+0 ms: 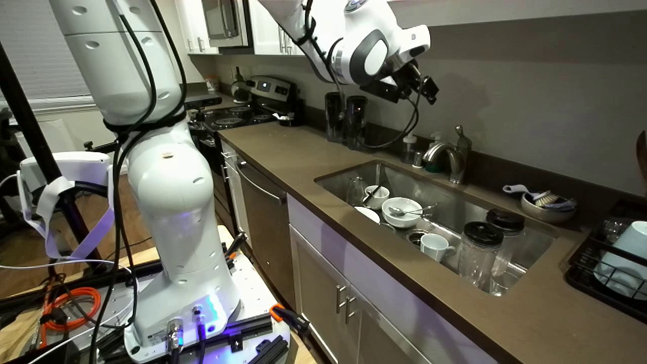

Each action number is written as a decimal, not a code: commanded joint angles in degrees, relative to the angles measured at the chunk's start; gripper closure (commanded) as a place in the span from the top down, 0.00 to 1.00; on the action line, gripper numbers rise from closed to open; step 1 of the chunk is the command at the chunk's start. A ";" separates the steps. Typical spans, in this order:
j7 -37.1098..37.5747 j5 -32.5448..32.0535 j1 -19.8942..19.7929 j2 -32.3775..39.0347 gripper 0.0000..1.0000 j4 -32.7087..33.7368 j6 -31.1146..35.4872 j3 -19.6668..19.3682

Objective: Open the faucet

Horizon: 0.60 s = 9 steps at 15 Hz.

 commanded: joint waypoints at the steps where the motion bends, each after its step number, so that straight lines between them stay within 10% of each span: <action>1: 0.67 -0.17 0.22 4.04 1.00 1.38 4.35 0.64; 6: 1.11 -3.57 0.31 9.88 1.00 6.36 5.12 -0.58; 7: 1.26 -4.32 0.70 11.08 0.75 8.00 4.73 -1.28; 9: 1.66 -6.18 1.74 13.32 0.67 11.23 4.20 -3.08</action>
